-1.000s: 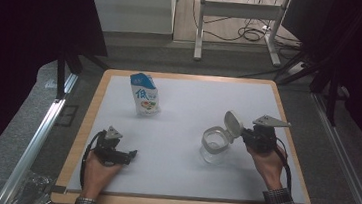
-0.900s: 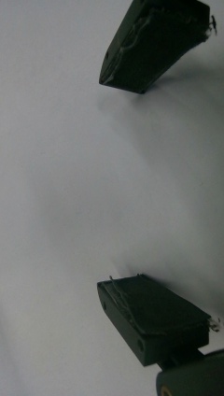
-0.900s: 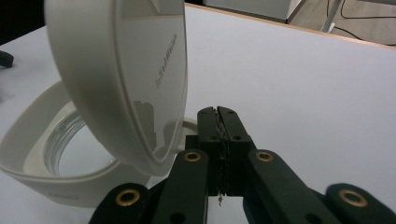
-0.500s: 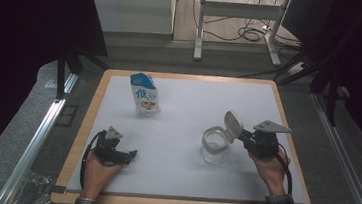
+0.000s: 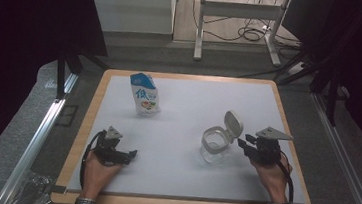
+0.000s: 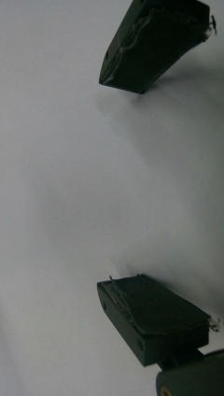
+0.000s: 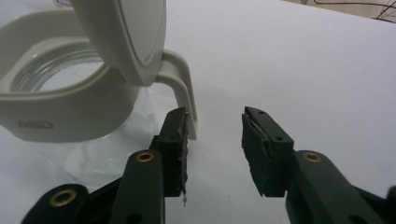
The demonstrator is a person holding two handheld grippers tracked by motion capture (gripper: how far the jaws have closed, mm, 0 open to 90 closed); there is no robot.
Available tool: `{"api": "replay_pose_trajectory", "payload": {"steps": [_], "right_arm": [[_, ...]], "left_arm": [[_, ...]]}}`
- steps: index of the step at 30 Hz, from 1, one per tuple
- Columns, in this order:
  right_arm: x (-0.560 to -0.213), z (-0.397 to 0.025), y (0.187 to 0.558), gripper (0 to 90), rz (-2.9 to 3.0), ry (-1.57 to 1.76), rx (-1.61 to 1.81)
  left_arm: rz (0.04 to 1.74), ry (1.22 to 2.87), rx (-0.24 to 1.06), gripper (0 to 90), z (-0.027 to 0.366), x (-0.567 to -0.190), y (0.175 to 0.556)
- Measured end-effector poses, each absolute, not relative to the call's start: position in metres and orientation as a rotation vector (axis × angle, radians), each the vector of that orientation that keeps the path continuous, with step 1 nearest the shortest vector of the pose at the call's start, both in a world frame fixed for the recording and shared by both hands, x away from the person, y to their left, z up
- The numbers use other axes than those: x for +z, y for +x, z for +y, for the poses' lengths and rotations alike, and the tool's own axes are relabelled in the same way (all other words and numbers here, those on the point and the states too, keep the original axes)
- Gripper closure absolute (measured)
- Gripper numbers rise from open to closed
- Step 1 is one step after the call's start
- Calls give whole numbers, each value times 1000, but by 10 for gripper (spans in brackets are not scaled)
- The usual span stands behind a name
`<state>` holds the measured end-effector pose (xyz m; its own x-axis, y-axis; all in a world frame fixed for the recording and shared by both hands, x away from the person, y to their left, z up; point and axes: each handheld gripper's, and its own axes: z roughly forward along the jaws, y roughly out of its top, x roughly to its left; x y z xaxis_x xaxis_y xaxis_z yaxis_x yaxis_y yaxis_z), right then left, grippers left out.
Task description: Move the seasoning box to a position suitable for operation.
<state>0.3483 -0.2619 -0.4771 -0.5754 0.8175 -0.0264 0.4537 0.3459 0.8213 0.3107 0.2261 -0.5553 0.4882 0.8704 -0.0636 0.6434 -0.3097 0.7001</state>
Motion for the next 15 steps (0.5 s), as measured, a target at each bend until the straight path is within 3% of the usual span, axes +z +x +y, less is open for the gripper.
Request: {"api": "replay_pose_trajectory", "payload": {"steps": [15], "right_arm": [[-493, -267, 336, 486, 2181, 1167, 1117]], "left_arm": [[1243, 2060, 431, 40, 226, -555, 311]]}}
